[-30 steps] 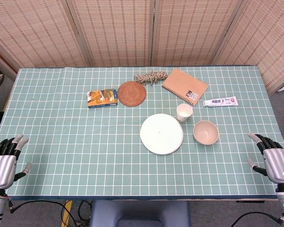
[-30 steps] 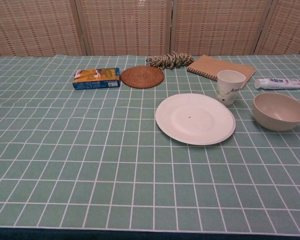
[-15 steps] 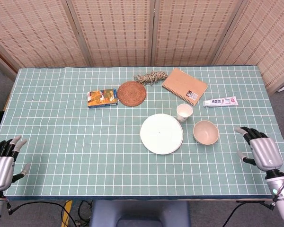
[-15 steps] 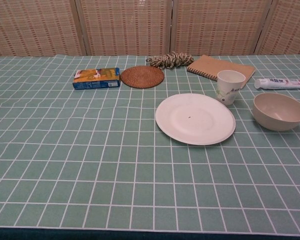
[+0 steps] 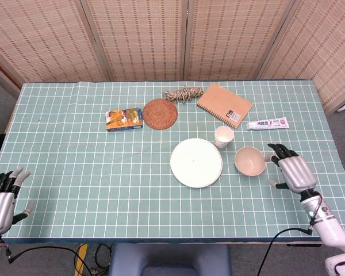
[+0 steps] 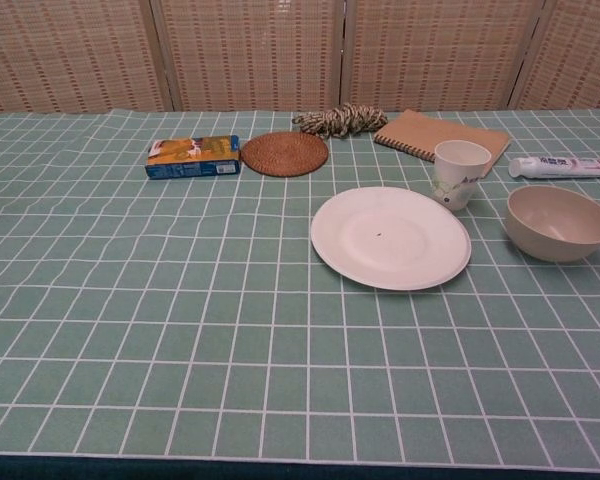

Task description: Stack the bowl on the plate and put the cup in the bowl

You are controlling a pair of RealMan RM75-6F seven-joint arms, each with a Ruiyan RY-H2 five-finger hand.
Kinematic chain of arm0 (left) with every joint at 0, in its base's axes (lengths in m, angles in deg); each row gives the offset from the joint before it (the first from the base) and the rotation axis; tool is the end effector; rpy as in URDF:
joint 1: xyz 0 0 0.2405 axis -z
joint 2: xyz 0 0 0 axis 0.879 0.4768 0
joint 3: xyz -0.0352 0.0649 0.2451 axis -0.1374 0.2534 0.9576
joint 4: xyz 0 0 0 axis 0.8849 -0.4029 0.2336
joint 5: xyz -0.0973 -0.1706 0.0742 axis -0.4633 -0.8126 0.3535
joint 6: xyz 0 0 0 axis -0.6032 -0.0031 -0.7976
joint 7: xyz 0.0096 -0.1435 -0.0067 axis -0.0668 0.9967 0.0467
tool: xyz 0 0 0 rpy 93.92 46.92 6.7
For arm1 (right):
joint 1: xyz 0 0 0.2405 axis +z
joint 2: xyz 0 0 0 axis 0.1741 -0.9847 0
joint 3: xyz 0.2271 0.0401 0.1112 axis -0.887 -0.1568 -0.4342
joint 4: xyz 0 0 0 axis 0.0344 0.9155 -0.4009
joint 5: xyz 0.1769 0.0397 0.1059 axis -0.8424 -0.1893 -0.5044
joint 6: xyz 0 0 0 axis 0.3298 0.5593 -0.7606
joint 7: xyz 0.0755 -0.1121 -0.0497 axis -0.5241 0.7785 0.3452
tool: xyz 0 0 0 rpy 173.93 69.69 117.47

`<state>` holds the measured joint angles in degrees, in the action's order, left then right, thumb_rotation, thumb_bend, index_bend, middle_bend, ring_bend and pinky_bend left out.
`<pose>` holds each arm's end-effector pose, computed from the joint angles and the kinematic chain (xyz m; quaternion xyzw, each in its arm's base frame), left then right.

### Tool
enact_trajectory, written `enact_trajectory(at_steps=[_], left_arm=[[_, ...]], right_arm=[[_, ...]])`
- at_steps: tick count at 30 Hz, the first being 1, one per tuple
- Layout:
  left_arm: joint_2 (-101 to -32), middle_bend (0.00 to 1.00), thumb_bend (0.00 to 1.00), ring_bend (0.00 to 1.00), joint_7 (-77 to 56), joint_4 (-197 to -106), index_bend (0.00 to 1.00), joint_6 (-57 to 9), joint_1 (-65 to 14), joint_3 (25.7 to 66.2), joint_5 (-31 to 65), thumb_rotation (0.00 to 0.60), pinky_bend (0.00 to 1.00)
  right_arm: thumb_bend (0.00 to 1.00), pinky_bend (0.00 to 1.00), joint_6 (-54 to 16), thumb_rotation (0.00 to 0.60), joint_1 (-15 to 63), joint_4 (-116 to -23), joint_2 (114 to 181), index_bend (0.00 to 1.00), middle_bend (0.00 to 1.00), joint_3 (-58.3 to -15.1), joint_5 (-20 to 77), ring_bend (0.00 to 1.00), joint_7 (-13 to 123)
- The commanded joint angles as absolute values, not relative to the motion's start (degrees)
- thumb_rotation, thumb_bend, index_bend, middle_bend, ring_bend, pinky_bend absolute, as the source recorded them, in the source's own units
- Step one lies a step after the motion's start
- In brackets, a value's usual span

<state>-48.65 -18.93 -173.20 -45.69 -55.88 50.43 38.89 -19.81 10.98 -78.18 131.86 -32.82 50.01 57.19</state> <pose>-0.3039 0.1873 0.1553 -0.5942 -0.3596 -0.3637 0.6208 -0.2944 -0.2817 0.1192 0.7039 -0.3628 0.3297 0.5140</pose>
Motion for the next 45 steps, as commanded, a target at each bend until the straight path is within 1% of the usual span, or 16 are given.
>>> enact_trajectory(at_steps=[1,6,8,14,19,26,33,38,45], left_arm=[[-48.63,0.1,0.29,0.11,-18.87,-173.13,0.15,-45.69,-55.89,50.42,38.94,0.6,0.09],[-48.84,0.1,0.29,0.11,-18.48,-172.82,0.15,-45.65,-55.91,50.37,38.89,0.6,0.09],[-49.02,0.1,0.29,0.11,-18.36,-172.66,0.15,-45.73,-55.92,50.33,38.94,0.6,0.09],[-49.11,0.1,0.29,0.11,-18.46,-172.53,0.15,-45.74,-55.96,50.31,38.92,0.6,0.09],[-48.96,0.1,0.29,0.1,-18.54,-172.72,0.15,-45.81,-56.14,50.37,38.85,0.6,0.09],[-49.04,0.1,0.29,0.1,-18.31,-172.79,0.15,-45.7,-56.19,50.38,38.78,0.6,0.09],[-49.14,0.1,0.29,0.1,-18.15,-172.68,0.15,-45.33,-56.01,50.24,38.61,0.6,0.09],[-49.5,0.1,0.29,0.1,-18.26,-172.55,0.15,-45.23,-55.88,50.27,38.78,0.6,0.09],[-49.55,0.1,0.29,0.1,-18.08,-172.36,0.15,-45.37,-55.85,50.1,38.81,0.6,0.09]], right_arm=[[0.16,0.24,-20.87,0.6,12.83,-73.72,135.5,0.38,0.12,-32.2,51.51,0.08,55.8],[0.17,0.24,-20.92,0.6,14.0,-68.47,139.44,0.4,0.14,-31.66,52.28,0.08,54.52],[0.19,0.24,-21.18,0.6,14.4,-66.5,140.86,0.42,0.16,-31.41,52.42,0.08,53.71],[0.26,0.24,-21.84,0.6,15.76,-61.31,144.52,0.43,0.16,-30.98,52.71,0.08,51.55],[0.27,0.24,-22.14,0.6,16.31,-58.63,146.25,0.44,0.17,-30.38,52.83,0.08,50.44],[0.27,0.24,-21.74,0.6,16.23,-57.25,146.94,0.45,0.18,-29.51,52.98,0.08,48.95],[0.27,0.24,-20.14,0.6,15.47,-57.93,145.85,0.45,0.19,-29.08,52.92,0.08,48.44],[0.27,0.24,-20.47,0.6,15.49,-58.05,145.8,0.45,0.19,-29.01,52.36,0.08,48.93],[0.27,0.24,-21.34,0.6,16.56,-55.93,147.21,0.45,0.19,-29.63,51.7,0.08,48.71]])
